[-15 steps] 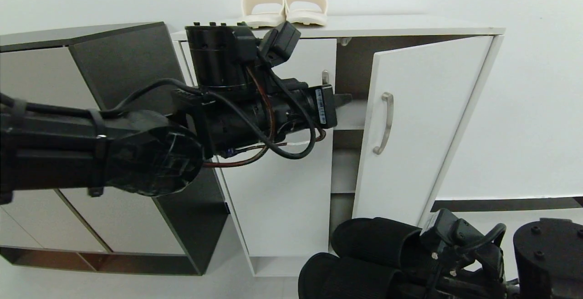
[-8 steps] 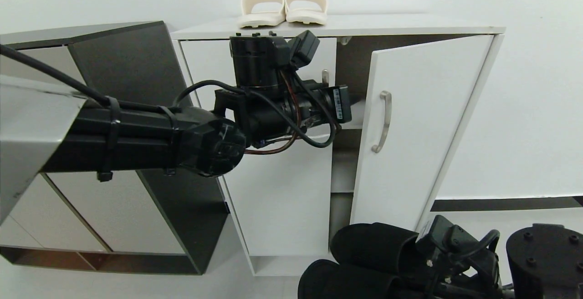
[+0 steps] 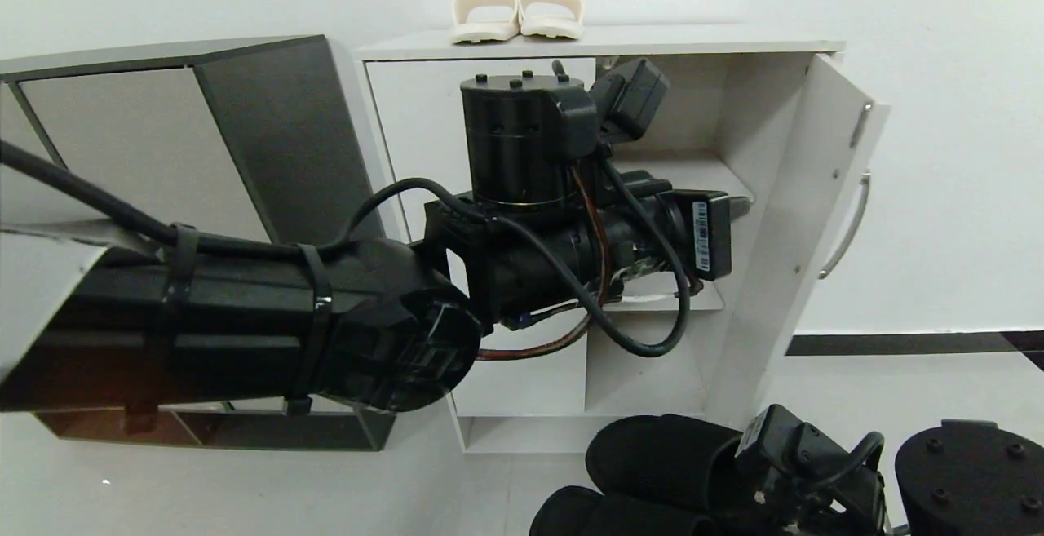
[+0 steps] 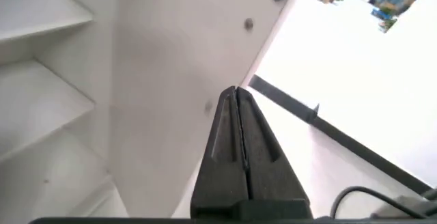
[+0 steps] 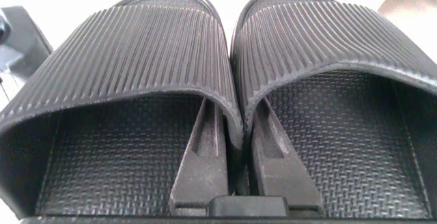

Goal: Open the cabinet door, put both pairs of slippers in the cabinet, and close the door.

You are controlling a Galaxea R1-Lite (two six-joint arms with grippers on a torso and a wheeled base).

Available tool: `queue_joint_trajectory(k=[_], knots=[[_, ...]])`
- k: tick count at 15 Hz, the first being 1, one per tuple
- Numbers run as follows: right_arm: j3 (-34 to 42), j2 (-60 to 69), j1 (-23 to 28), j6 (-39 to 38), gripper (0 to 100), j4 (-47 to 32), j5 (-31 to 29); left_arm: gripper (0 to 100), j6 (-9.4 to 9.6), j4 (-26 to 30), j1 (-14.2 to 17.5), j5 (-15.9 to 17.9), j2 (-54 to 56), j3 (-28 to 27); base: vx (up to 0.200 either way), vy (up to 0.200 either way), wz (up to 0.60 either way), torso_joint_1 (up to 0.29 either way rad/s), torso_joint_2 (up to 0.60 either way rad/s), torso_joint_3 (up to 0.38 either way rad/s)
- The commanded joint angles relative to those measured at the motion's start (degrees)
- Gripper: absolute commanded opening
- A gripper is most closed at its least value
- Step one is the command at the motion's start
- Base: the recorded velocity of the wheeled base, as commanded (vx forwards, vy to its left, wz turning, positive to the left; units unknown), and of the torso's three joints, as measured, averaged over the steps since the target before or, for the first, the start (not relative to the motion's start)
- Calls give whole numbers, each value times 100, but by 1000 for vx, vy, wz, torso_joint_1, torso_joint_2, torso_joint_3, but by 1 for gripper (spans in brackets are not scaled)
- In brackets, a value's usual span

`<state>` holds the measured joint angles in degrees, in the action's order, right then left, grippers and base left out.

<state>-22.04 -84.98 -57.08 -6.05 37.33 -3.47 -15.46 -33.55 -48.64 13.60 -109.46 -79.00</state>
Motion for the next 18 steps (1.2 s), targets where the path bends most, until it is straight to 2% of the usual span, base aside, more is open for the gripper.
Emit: queue_joint_trajectory(k=[1,2,4,5,6,7,8,9,10,11,12,14,15,16,17,18], knots=[[-327,-98,364,-98,0,-6,-233,0,-10,-38,303,-411,241,112,0,0,0,0,0,0],[-626,-300,575,-274,0,-6,-751,0,-10,-38,513,-772,513,341,0,0,0,0,0,0],[-1215,-836,874,-494,0,-15,-2131,0,16,182,953,-1176,1480,1035,0,0,0,0,0,0],[-1417,-1073,1014,-512,0,11,-2571,0,96,402,1137,-1343,2043,1440,0,0,0,0,0,0],[-1681,-1267,1190,-538,0,11,-2913,0,438,736,1322,-1589,2790,2002,0,0,0,0,0,0],[-1839,-1346,1296,-547,0,11,-3054,0,825,982,1428,-2099,3502,2644,0,0,0,0,0,0],[-1944,-1363,1401,-538,0,11,-3159,0,1106,1035,1428,-2846,4178,3329,0,0,0,0,0,0],[-1962,-1363,1419,-538,0,11,-3177,0,1168,1035,1428,-3109,4451,3566,0,0,0,0,0,0],[-1988,-1337,1454,-520,0,11,-3195,0,1528,1105,1586,-3672,5778,4419,0,0,0,0,0,0],[-1962,-1328,1454,-520,0,11,-3203,0,1634,1369,2087,-3672,6587,4735,0,0,0,0,0,0],[-1936,-1337,1454,-512,0,11,-3221,0,1625,1913,2667,-3672,7298,4876,0,0,0,0,0,0],[-1944,-1337,1445,-512,0,11,-3247,0,1572,3469,4117,-3619,8837,5254,0,0,0,0,0,0],[-1936,-1337,1436,-512,0,11,-3247,0,1590,3996,4618,-3391,9540,5623,0,0,0,0,0,0],[-1944,-1354,1427,-512,0,11,-3239,0,1660,4163,4829,-2978,10278,6133,0,0,0,0,0,0],[-1944,-1354,1427,-512,0,11,-3247,0,1845,4181,4846,-2591,10849,6660,0,0,0,0,0,0],[-1944,-1354,1410,-512,0,20,-3239,0,1889,4093,4846,-2459,10946,7126,0,0,0,0,0,0]])
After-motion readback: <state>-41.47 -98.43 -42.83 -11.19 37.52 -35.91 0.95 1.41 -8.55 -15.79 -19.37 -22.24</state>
